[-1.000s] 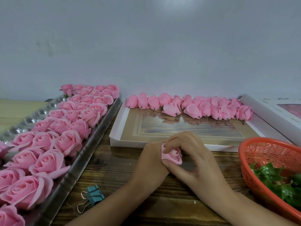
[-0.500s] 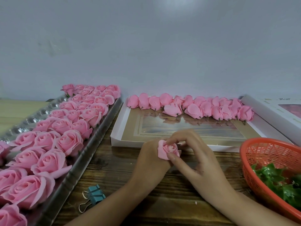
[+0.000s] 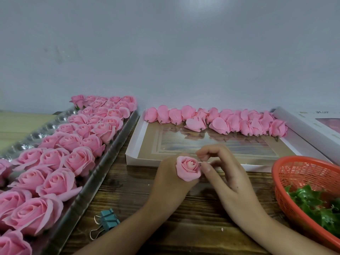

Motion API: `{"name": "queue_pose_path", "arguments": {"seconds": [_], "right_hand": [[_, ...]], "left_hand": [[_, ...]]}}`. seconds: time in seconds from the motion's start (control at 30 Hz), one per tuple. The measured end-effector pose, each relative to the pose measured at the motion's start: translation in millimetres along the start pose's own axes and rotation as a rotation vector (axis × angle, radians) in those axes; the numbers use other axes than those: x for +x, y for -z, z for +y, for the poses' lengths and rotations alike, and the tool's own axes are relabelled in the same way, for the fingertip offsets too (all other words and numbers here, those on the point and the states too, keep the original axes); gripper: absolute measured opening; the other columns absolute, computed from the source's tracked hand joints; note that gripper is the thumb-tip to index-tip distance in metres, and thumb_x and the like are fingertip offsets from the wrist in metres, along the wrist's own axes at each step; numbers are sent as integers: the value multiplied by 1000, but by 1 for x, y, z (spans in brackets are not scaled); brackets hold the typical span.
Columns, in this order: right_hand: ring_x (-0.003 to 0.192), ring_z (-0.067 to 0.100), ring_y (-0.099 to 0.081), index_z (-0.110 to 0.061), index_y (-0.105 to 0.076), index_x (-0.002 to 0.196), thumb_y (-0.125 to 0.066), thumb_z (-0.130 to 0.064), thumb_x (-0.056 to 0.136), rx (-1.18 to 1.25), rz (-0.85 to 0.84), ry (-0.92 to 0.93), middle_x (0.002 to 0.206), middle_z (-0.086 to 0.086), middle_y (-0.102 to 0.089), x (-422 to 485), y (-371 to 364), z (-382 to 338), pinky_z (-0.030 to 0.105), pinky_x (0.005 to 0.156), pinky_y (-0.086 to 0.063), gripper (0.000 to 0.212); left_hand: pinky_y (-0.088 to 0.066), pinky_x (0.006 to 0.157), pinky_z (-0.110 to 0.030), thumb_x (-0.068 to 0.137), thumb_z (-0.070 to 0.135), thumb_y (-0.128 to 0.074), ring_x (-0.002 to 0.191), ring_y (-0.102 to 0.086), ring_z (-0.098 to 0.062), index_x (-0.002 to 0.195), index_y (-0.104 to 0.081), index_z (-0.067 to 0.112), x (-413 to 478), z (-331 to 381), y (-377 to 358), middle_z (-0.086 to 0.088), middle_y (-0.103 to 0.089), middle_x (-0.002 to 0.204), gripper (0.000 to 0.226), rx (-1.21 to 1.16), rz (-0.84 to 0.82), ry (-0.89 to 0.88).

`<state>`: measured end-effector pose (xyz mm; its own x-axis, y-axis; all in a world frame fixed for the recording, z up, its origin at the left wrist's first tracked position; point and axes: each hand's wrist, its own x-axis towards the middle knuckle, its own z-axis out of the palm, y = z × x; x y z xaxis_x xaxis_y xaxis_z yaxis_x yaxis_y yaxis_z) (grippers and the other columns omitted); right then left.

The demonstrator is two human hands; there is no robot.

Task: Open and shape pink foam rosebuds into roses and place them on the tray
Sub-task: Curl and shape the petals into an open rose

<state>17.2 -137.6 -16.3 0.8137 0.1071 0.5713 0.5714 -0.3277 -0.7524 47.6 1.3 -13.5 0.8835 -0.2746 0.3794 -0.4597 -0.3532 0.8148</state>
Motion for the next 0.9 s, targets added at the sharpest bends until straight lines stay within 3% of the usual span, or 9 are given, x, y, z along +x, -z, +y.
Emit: {"name": "queue_pose_path", "arguments": {"seconds": [0.17, 0.37, 0.47, 0.53, 0.7, 0.77, 0.8, 0.9], "right_hand": [[91, 18, -60, -30, -62, 96, -58, -35, 90, -49, -27, -1, 91, -6, -60, 3, -2, 3, 17, 77, -43, 9], [81, 13, -59, -31, -61, 97, -55, -36, 91, 74, -22, -104, 86, -9, -61, 1, -2, 6, 26, 74, -46, 11], [76, 14, -58, -27, -60, 99, -55, -34, 91, 156, -4, -125, 81, -8, -60, 2, -1, 6, 33, 74, -47, 12], [74, 16, -59, -27, -61, 100, -59, -32, 90, 198, -10, -134, 78, -7, -61, 3, -1, 5, 30, 73, -48, 11], [77, 21, -54, -18, -61, 105, -69, -27, 86, 345, -10, -220, 76, -2, -60, 5, -1, 5, 26, 75, -45, 23], [79, 18, -54, -9, -59, 108, -64, -22, 80, 417, -19, -254, 77, 1, -60, 5, 0, 4, 22, 76, -45, 31], [80, 18, -55, -7, -58, 109, -63, -21, 80, 439, -31, -267, 78, 3, -60, 5, 0, 5, 22, 77, -46, 32], [81, 20, -56, -5, -57, 108, -63, -22, 81, 440, -40, -272, 78, 4, -62, 6, -1, 5, 26, 79, -45, 32]], "left_hand": [[-47, 66, -18, 77, 16, -73, 69, -59, -14, 71, -59, 20, 2, -3, -1, 4, -59, 70, 16, 23, 18, -24], [-41, 61, -4, 77, 10, -73, 61, -55, 2, 63, -48, 41, 2, -6, 0, 21, -50, 60, 42, 83, 43, -51], [-37, 58, -2, 74, 11, -73, 62, -54, 11, 61, -46, 40, 0, -3, -3, 23, -46, 56, 41, 144, 60, -105], [-37, 58, 0, 72, 11, -73, 63, -54, 14, 60, -45, 41, 0, -4, -3, 23, -45, 53, 43, 169, 68, -120], [-36, 58, -1, 75, 13, -73, 57, -53, 7, 72, -60, 24, 2, -7, -3, 20, -50, 61, 17, 170, 37, -77], [-36, 60, -1, 78, 13, -70, 62, -53, 1, 81, -68, 12, 3, -6, -3, 9, -59, 69, 3, 162, -5, -57], [-37, 62, -2, 79, 13, -70, 66, -54, -1, 86, -69, 7, 3, -6, -3, 1, -63, 74, 9, 161, -17, -54], [-38, 63, -3, 78, 14, -70, 67, -56, -2, 82, -70, 11, 2, -3, -2, 2, -64, 74, 5, 152, 4, -85]]}}
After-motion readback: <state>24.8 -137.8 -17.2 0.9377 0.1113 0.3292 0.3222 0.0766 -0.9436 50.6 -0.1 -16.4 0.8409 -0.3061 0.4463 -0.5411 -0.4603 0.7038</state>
